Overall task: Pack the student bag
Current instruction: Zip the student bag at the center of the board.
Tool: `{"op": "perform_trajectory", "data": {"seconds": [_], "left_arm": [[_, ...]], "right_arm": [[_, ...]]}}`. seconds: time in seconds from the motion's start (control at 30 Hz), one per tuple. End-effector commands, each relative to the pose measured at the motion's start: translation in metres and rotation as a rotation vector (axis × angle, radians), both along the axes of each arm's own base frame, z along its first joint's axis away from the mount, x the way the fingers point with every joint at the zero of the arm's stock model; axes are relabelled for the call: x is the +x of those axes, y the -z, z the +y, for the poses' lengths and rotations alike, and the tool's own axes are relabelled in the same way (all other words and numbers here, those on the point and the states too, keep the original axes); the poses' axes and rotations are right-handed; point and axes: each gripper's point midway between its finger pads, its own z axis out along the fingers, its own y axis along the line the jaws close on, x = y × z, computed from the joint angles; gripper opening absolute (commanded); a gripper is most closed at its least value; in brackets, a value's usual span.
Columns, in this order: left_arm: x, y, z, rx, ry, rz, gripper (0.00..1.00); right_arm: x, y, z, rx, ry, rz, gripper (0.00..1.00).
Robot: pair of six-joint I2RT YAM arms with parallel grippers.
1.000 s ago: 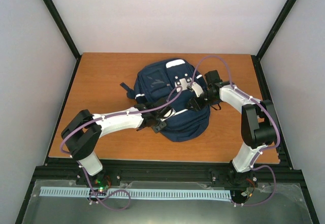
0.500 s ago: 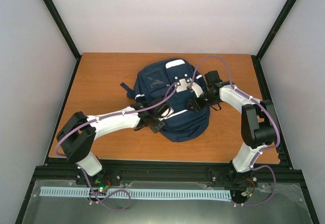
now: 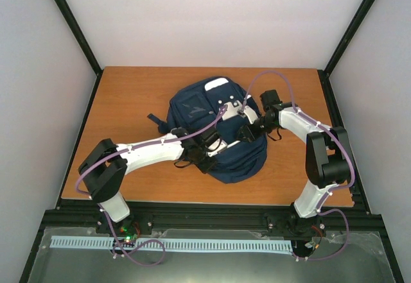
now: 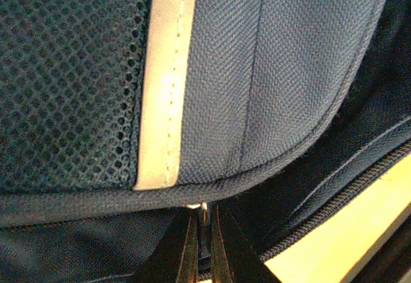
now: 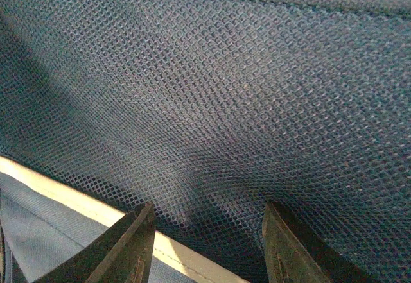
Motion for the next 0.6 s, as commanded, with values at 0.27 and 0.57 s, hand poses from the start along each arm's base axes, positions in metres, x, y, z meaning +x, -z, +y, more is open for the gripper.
{"op": "perform_trajectory", "data": {"seconds": [0.27,0.57], "left_arm": [[-0.019,-0.044,-0.077,-0.278,0.08,0.145,0.01],[0.023,-0.047,-0.124,-0.377,-0.01,0.077,0.01]], "right_arm": [[-0.004,-0.012,-0.001,0.015,-0.003,-0.01,0.47],[0.019,-0.093,-0.07,-0.049,0.19,-0.25,0.57]]}}
